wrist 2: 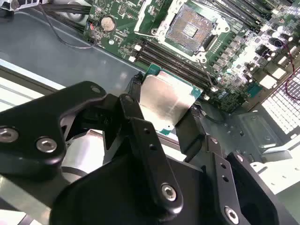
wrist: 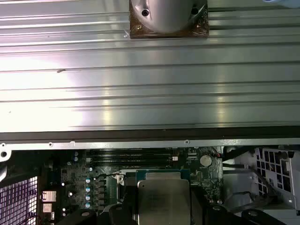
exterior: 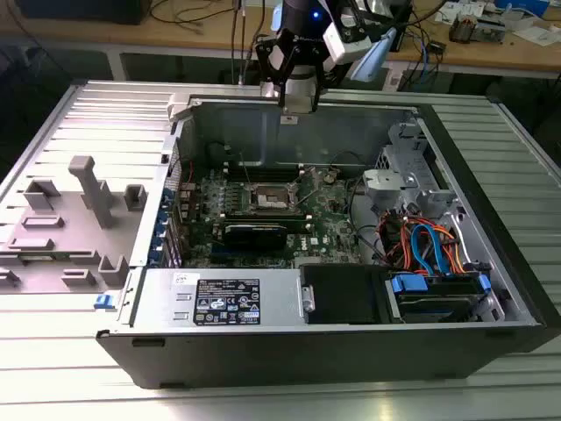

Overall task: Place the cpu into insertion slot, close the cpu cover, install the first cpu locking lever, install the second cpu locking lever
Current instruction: 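Place the cpu into insertion slot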

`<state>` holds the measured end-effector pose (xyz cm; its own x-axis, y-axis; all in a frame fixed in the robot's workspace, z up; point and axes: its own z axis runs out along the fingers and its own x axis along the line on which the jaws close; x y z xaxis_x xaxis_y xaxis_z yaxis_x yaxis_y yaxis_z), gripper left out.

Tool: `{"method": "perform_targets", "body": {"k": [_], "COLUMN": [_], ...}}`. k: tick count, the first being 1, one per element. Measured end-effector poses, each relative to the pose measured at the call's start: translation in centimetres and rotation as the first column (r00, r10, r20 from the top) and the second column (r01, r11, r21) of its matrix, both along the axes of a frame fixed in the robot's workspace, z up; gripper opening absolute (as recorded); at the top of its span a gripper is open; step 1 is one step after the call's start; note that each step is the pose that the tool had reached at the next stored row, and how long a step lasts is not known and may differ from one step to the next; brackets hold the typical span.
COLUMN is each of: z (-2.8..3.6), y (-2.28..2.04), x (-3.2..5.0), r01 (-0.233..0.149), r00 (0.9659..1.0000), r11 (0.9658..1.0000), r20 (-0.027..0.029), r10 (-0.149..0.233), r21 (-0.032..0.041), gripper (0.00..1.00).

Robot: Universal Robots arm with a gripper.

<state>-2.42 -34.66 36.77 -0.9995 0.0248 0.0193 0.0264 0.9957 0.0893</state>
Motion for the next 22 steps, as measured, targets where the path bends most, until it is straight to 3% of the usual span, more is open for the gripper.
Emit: {"method": "perform_targets", "body": {"k": [11, 14, 17, 22], "z": [-0.01, -0.01, -0.01, -0.01], "y": [-0.01, -0.26, -0.79, -0.96], "x": [0.00, 0.00, 0.00, 0.00], "r01": [0.000, 0.000, 0.000, 0.000], "r00": [1.0000, 1.0000, 1.0000, 1.0000], "r11": [1.0000, 1.0000, 1.0000, 1.0000], "r20": [0.0001, 0.0000, 0.0000, 0.0000], "r10": [0.000, 0.000, 0.000, 0.000], "r21": [0.0002, 0.0001, 0.0000, -0.0001], "gripper": [0.55, 0.55, 0.55, 0.55]}}
